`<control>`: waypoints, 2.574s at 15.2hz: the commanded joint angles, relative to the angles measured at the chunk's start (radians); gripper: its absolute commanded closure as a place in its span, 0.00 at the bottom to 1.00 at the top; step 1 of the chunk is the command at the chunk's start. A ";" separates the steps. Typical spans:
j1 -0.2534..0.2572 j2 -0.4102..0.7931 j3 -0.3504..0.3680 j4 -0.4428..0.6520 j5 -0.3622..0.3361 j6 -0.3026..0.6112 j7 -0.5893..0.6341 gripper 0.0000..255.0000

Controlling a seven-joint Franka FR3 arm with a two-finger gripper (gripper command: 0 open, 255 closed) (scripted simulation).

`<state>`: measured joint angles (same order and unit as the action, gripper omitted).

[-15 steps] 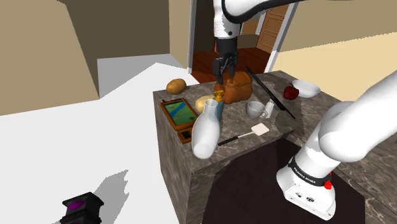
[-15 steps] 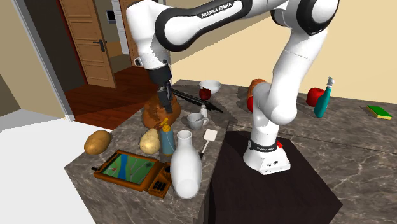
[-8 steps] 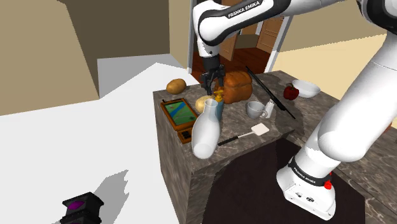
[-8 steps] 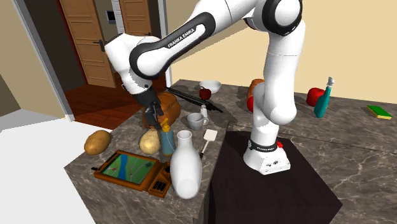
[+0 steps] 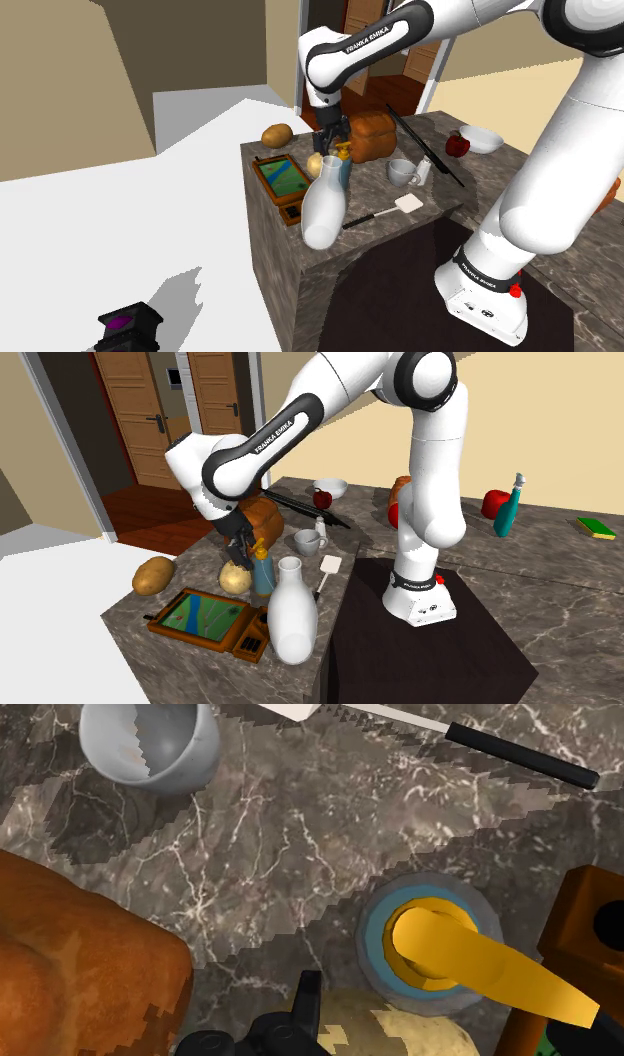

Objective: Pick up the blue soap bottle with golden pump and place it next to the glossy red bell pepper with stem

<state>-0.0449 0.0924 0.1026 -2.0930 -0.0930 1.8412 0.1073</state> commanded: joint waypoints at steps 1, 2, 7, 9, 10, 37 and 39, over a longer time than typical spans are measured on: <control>-0.002 0.000 -0.002 -0.034 -0.002 0.035 -0.001 0.00; -0.002 0.000 -0.002 -0.035 -0.002 0.035 -0.001 0.00; -0.002 0.000 -0.002 -0.034 -0.002 0.035 -0.001 0.00; -0.002 0.000 -0.002 -0.034 -0.002 0.035 -0.001 0.00; -0.002 0.000 -0.002 -0.034 -0.002 0.035 -0.001 1.00; -0.002 -0.093 -0.001 0.105 0.011 -0.195 -0.025 1.00; -0.002 -0.099 -0.001 0.124 0.012 -0.221 -0.027 1.00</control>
<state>-0.0479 -0.0095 0.1009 -1.9857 -0.0815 1.6351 0.0801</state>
